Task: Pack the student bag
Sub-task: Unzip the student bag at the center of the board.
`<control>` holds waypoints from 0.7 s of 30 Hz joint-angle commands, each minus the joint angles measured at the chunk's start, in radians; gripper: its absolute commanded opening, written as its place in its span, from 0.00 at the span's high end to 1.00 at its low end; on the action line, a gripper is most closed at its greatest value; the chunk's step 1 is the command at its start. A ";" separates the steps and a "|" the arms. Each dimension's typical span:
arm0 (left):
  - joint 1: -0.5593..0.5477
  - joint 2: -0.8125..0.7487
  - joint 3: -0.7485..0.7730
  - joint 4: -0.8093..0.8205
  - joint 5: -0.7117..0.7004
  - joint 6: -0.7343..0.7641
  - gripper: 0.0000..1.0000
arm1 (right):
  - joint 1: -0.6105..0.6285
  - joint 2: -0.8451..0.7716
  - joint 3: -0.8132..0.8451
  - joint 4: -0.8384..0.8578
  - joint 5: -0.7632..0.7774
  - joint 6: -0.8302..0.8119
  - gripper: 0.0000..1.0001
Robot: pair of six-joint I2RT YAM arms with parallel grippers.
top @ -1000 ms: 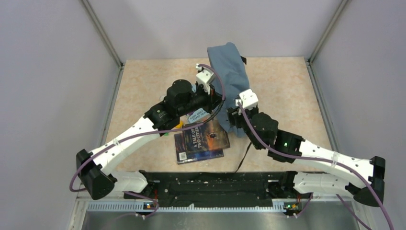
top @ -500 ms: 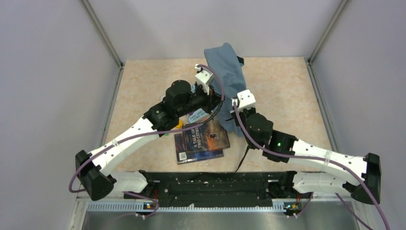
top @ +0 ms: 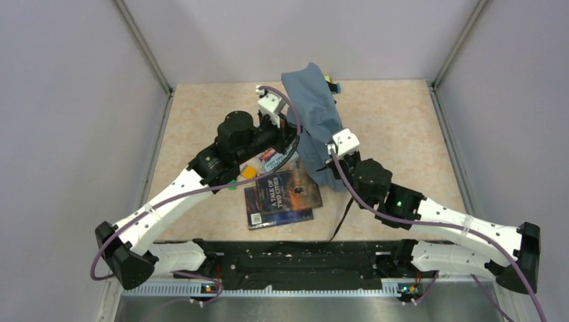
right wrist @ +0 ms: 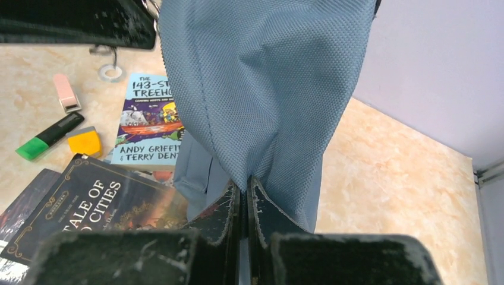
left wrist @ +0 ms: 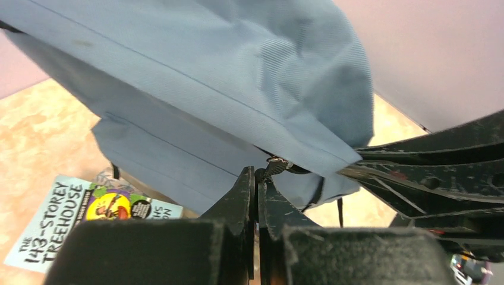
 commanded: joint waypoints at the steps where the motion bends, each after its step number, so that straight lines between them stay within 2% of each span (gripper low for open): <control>1: 0.073 -0.034 0.070 0.042 -0.068 -0.019 1.00 | -0.046 -0.053 0.004 -0.030 -0.074 -0.022 1.00; 7: 0.226 -0.015 0.110 0.060 -0.010 -0.127 1.00 | -0.091 -0.112 -0.004 -0.075 -0.076 -0.022 1.00; 12: 0.330 0.013 0.111 0.046 -0.054 -0.127 1.00 | -0.096 -0.171 -0.014 -0.136 -0.180 -0.010 1.00; 17: 0.371 0.011 0.065 0.046 -0.137 -0.085 1.00 | -0.096 -0.220 -0.030 -0.137 -0.140 0.017 1.00; 21: 0.380 0.015 0.036 0.052 -0.152 -0.063 1.00 | -0.096 -0.227 -0.035 -0.132 -0.102 0.030 1.00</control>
